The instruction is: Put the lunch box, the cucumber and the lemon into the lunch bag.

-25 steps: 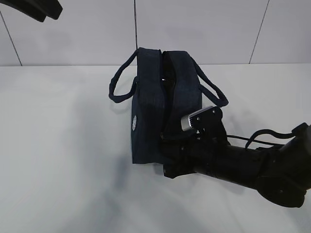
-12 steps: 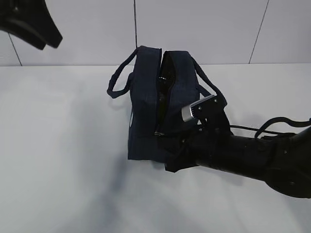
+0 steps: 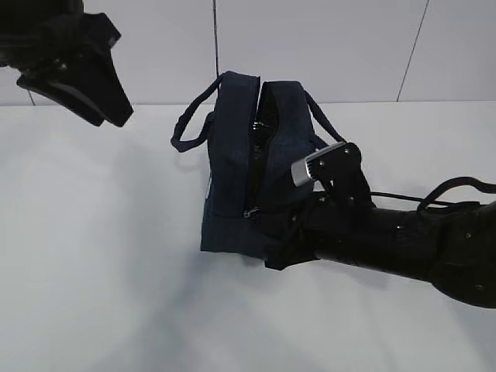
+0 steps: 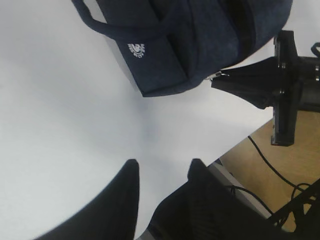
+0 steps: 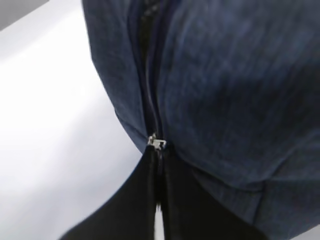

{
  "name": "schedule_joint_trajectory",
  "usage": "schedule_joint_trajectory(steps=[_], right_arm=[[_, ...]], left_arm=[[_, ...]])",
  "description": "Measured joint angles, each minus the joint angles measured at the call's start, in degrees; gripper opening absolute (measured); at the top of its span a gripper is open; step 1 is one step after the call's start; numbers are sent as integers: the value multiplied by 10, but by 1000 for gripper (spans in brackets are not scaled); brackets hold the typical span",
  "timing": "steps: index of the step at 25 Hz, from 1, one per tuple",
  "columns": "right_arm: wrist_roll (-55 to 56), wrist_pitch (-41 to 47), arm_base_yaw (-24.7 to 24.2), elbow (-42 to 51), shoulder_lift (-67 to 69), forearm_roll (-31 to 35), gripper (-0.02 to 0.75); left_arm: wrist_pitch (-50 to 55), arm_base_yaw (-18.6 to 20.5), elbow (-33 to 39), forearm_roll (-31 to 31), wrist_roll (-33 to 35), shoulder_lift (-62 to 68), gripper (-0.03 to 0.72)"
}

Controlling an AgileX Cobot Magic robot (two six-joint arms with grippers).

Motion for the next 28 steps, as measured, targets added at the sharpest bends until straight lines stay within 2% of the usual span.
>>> schedule_joint_trajectory(steps=[6,18,28], right_arm=[[8,18,1,0,-27,-9,7],[97,32,1,1,-38,-96,7],[144,66,1,1,-39,-93,6]], left_arm=[[-1,-13,27,21,0,0,241],[-2,-13,30,45,0,0,241],[-2,-13,30,46,0,0,241]])
